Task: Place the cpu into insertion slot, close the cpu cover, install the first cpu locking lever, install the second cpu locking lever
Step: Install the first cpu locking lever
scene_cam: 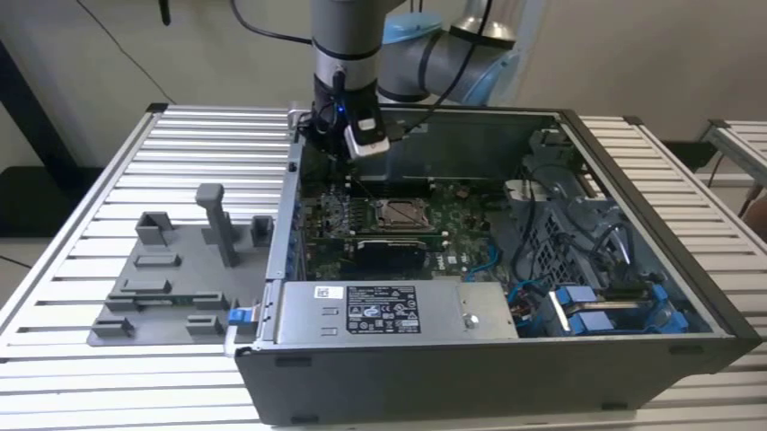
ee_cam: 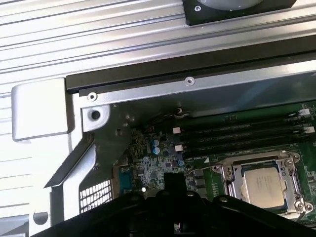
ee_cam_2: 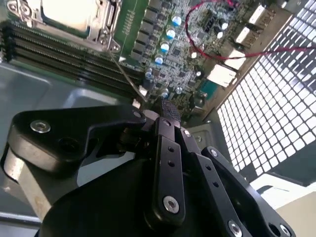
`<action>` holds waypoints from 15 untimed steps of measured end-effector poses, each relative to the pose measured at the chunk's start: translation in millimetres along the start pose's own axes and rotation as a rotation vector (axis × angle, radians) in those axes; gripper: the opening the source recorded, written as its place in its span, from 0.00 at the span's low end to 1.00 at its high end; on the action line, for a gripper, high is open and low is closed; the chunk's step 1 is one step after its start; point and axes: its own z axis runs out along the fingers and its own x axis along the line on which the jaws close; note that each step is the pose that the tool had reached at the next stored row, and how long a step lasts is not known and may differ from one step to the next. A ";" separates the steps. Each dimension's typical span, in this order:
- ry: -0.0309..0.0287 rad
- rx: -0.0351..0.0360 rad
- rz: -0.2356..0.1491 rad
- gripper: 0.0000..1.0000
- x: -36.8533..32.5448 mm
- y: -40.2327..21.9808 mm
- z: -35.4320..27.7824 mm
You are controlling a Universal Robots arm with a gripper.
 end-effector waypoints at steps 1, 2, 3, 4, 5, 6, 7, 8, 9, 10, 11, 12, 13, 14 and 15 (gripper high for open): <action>0.0009 -0.0047 0.000 0.11 -0.4 -0.7 -0.2; 0.0020 -0.0084 -0.001 0.11 -0.9 -1.2 -0.3; 0.0034 -0.0123 -0.001 0.11 -1.5 -1.5 -0.4; 0.0056 -0.0165 -0.002 0.11 -2.1 -1.7 -0.4; 0.0086 -0.0195 -0.001 0.11 -2.9 -1.9 -0.3; 0.0136 -0.0207 0.000 0.11 -3.9 -1.9 -0.3; 0.0203 -0.0198 0.001 0.11 -5.0 -1.7 -0.4; 0.0281 -0.0185 0.003 0.11 -6.0 -1.6 -0.4; 0.0356 -0.0173 0.005 0.11 -7.4 -1.5 -0.5; 0.0430 -0.0160 0.006 0.11 -9.3 -1.1 -0.5; 0.0499 -0.0148 0.008 0.11 -11.2 -0.8 -0.5; 0.0574 -0.0136 0.009 0.11 -13.3 -0.5 -0.4; 0.0627 -0.0126 0.009 0.11 -15.1 -0.2 -0.4; 0.0676 -0.0118 0.009 0.11 -15.8 -0.1 -0.4; 0.0680 -0.0117 0.009 0.11 -15.8 -0.1 -0.4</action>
